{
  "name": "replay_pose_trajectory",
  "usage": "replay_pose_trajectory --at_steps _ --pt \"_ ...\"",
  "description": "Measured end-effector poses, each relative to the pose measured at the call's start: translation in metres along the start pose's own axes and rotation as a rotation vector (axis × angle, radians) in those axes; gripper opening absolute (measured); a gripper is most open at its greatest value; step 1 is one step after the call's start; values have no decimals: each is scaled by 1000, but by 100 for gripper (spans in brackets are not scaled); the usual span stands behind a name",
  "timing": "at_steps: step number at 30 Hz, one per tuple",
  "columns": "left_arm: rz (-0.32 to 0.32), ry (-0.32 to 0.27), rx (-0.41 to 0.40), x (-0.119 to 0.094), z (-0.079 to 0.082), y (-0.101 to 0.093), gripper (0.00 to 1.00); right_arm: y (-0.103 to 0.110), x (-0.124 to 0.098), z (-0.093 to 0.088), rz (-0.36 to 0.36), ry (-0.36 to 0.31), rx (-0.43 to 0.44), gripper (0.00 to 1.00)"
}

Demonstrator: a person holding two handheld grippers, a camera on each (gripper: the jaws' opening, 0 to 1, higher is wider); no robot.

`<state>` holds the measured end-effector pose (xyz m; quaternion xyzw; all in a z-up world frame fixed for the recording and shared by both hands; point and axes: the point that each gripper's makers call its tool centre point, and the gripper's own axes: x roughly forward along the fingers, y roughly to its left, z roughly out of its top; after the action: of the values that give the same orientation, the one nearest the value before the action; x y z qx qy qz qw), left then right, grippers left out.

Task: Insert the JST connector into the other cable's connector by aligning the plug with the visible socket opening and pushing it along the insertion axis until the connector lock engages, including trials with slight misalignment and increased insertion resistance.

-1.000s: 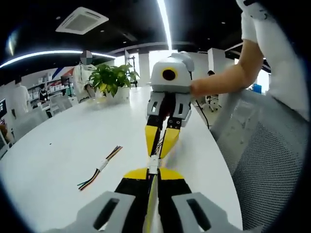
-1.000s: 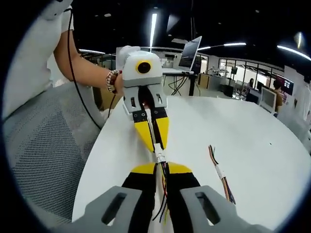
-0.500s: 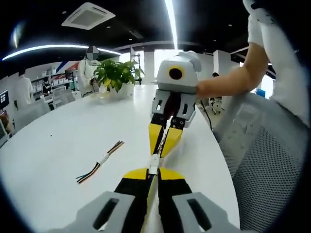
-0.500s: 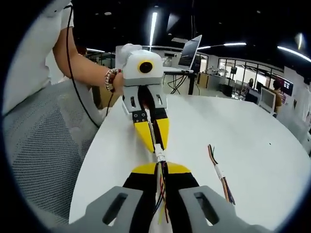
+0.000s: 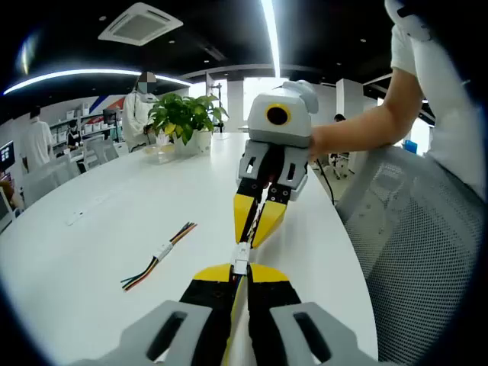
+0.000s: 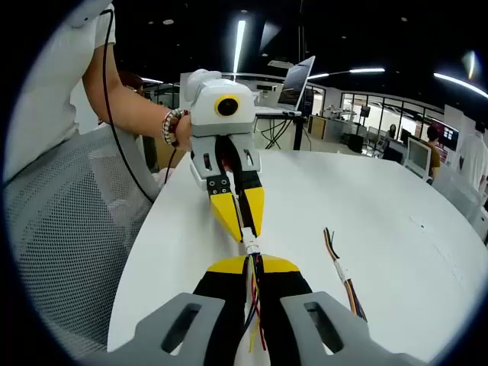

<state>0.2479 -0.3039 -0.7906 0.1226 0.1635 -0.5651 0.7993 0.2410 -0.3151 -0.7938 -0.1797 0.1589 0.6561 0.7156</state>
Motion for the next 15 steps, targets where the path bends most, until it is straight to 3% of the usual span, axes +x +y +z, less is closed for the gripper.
replay_pose_trajectory --at_steps 15 --pt "-12 22 25 3 -2 -3 0 2 0 -2 8 15 4 1"
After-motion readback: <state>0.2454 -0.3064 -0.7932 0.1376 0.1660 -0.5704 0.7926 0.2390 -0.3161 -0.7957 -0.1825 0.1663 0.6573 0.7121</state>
